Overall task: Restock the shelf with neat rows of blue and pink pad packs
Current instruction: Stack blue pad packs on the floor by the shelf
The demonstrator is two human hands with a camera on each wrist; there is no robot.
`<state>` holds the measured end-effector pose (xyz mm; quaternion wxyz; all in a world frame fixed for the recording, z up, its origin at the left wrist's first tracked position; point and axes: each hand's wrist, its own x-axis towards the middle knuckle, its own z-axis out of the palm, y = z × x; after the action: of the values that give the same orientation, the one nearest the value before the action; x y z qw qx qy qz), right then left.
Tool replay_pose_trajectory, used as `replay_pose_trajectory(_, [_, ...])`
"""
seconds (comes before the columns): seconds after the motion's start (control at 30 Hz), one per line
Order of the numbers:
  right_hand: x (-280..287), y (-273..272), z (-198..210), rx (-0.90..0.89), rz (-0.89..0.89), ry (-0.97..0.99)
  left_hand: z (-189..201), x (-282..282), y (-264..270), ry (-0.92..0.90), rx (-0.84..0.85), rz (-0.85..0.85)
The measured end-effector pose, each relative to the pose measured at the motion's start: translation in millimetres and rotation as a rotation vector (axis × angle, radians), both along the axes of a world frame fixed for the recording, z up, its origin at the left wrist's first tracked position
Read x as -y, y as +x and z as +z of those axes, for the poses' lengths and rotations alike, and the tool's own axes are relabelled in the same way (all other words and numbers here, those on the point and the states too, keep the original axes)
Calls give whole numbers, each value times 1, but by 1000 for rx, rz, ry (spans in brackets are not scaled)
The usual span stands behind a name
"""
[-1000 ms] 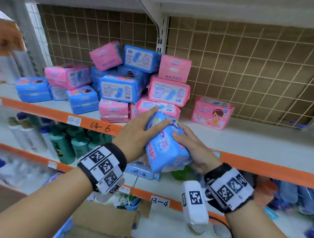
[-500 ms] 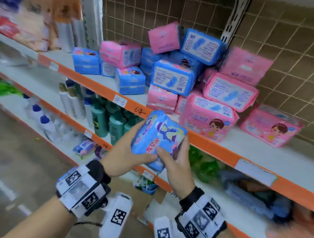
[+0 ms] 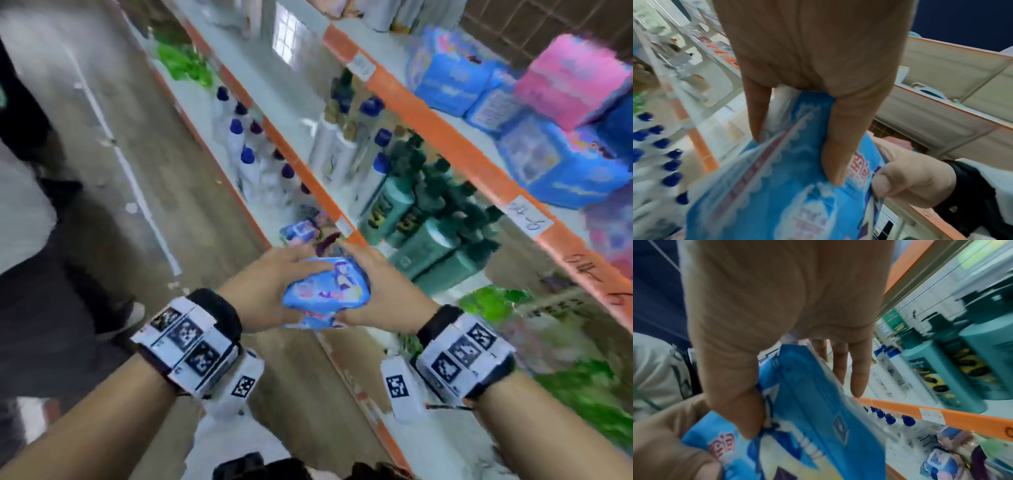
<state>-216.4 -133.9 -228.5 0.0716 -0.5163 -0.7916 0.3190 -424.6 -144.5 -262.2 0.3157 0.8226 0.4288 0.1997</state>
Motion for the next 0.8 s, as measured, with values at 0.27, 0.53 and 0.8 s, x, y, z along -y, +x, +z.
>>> replay_pose_trajectory(0.27, [-58,-79,-90,-83,-387,-6,-79,-36,-34,-310,161,745])
replay_pose_trajectory(0.53, [-75,-94,-241,-134,-408,-9,-199,-74,19,-906,946,1170])
replay_pose_trajectory(0.8, [-97,-66,-437,-57,-277,-41,-400,-85,49,-961,734,1353])
